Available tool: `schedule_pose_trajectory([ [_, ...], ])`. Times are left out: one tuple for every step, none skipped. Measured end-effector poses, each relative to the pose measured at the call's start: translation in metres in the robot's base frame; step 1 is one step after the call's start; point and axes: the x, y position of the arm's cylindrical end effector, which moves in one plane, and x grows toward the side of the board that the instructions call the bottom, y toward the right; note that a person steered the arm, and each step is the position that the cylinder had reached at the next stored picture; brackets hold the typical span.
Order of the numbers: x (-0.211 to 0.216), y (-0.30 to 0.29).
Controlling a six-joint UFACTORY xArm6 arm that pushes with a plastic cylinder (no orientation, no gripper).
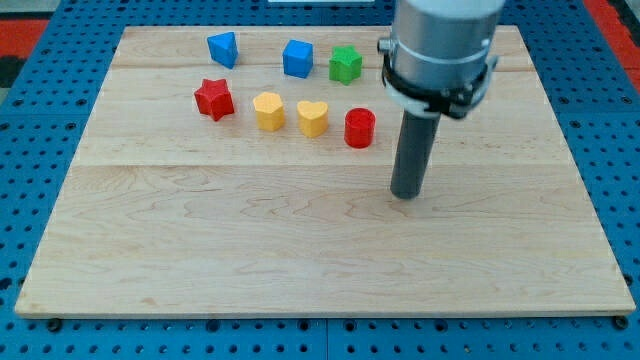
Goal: Slide green circle towards center right
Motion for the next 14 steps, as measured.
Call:
schedule_pose_trajectory([
  [0.055, 0.003],
  [0.066, 0.004],
  [0.059, 0.005],
  [0.049, 0.018],
  [-0.002, 0.071],
  [-0.07, 0.128],
  [-0.137, 0.148],
  [-0.195, 0.122],
  [-0.249, 0.106],
  [-0.257, 0.036],
  [-0.228, 0.025],
  [-0.194, 0.053],
  [-0.19, 0.014],
  [-0.224, 0.029],
])
